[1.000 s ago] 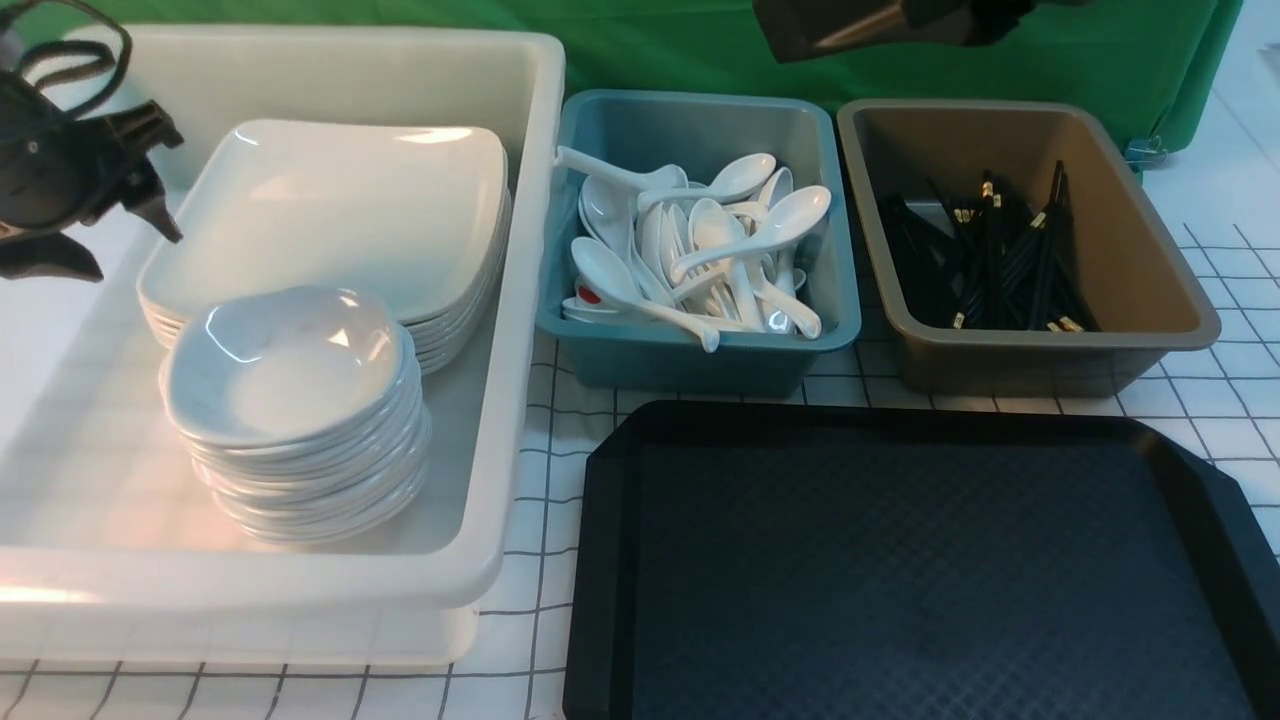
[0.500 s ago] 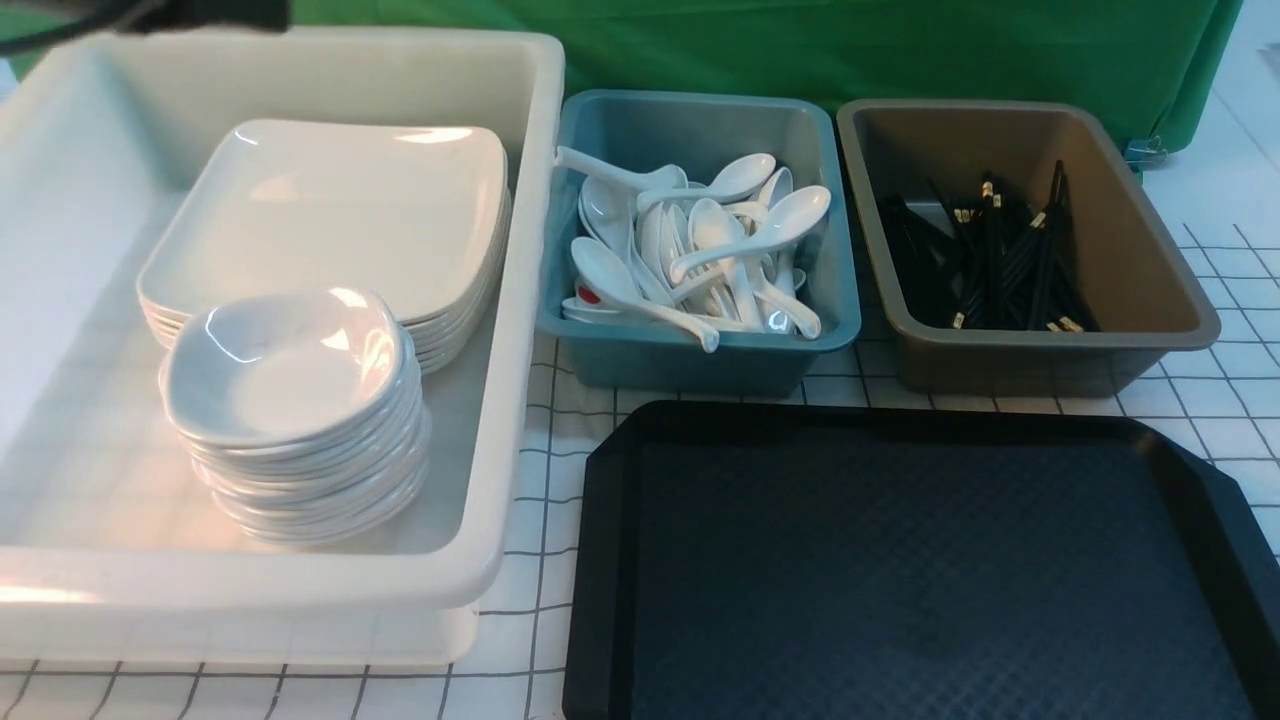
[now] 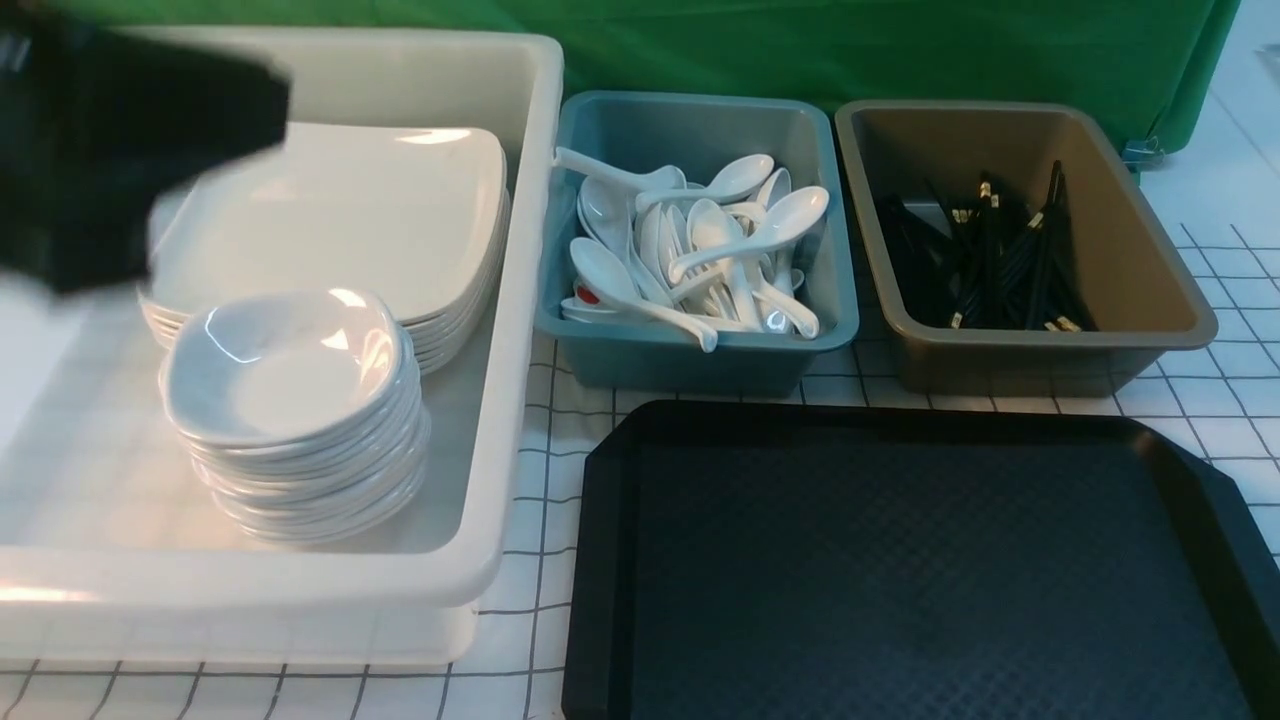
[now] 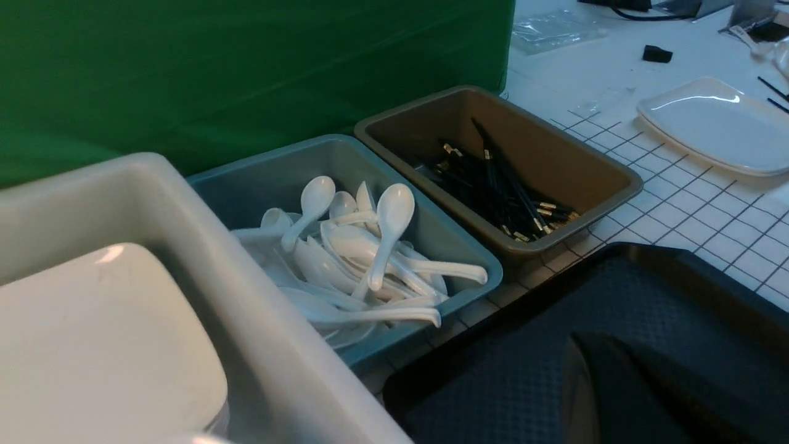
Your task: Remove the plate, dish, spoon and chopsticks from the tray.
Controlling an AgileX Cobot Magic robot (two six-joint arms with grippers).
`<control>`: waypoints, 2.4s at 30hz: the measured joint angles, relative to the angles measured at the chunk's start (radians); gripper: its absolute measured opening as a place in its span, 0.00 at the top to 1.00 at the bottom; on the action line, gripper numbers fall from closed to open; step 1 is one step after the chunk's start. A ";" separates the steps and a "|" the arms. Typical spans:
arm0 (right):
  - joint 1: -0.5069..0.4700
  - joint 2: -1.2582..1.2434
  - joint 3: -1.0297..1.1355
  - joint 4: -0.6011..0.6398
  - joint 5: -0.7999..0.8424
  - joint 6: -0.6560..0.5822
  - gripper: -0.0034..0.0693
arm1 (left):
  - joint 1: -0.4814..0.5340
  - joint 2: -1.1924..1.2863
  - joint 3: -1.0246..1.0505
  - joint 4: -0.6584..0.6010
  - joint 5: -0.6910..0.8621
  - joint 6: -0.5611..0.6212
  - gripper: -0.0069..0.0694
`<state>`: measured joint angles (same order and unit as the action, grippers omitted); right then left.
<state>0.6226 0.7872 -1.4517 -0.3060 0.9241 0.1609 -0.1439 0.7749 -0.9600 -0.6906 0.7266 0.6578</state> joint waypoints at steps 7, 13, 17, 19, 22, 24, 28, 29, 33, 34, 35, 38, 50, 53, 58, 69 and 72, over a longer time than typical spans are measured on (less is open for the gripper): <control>0.000 -0.492 0.652 -0.024 -0.613 0.025 0.94 | -0.001 -0.272 0.376 -0.026 -0.226 -0.013 0.92; 0.000 -0.686 0.949 -0.026 -0.900 0.029 0.94 | -0.001 -0.335 0.498 -0.052 -0.368 -0.014 0.91; 0.000 -0.741 1.022 -0.026 -0.949 0.057 0.91 | -0.001 -0.339 0.512 -0.056 -0.395 -0.014 0.91; 0.000 -0.745 1.026 -0.026 -0.953 0.067 0.88 | -0.001 -0.339 0.512 -0.060 -0.402 -0.011 0.91; 0.000 -0.747 1.026 -0.026 -0.956 0.072 0.86 | -0.001 -0.339 0.512 -0.060 -0.405 -0.011 0.91; 0.000 -0.747 1.026 -0.026 -0.958 0.072 0.86 | -0.001 -0.339 0.512 -0.060 -0.408 -0.011 0.91; 0.000 -0.747 1.026 -0.026 -0.960 0.072 0.85 | -0.001 -0.339 0.512 -0.028 -0.408 -0.010 0.91; 0.000 -0.748 1.026 -0.026 -0.960 0.072 0.84 | -0.001 -0.339 0.512 -0.011 -0.408 -0.010 0.91; 0.000 -0.748 1.026 -0.026 -0.960 0.072 0.83 | -0.001 -0.339 0.512 0.070 -0.408 -0.010 0.91; 0.000 -0.748 1.026 -0.026 -0.960 0.072 0.83 | -0.001 -0.339 0.512 0.105 -0.408 -0.010 0.91; 0.000 -0.748 1.026 -0.026 -0.960 0.072 0.82 | -0.001 -0.339 0.512 0.139 -0.408 -0.010 0.91; 0.000 -0.748 1.026 -0.026 -0.960 0.073 0.81 | -0.001 -0.339 0.512 0.198 -0.408 -0.010 0.91; 0.000 -0.748 1.026 -0.026 -0.960 0.073 0.77 | 0.000 -0.386 0.541 0.469 -0.425 -0.195 0.91; 0.000 -0.748 1.026 -0.026 -0.959 0.073 0.76 | 0.027 -0.475 0.616 0.518 -0.488 -0.402 0.91; 0.000 -0.748 1.026 -0.026 -0.958 0.073 0.73 | 0.112 -0.644 0.799 0.611 -0.586 -0.521 0.91; 0.000 -0.748 1.026 -0.026 -0.953 0.073 0.69 | 0.139 -0.775 0.966 0.644 -0.524 -0.539 0.91; 0.000 -0.748 1.026 -0.026 -0.953 0.073 0.68 | 0.145 -0.775 0.966 0.616 -0.513 -0.539 0.91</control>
<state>0.6226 0.0394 -0.4259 -0.3324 -0.0292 0.2338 0.0014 -0.0004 0.0058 -0.0750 0.2139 0.1187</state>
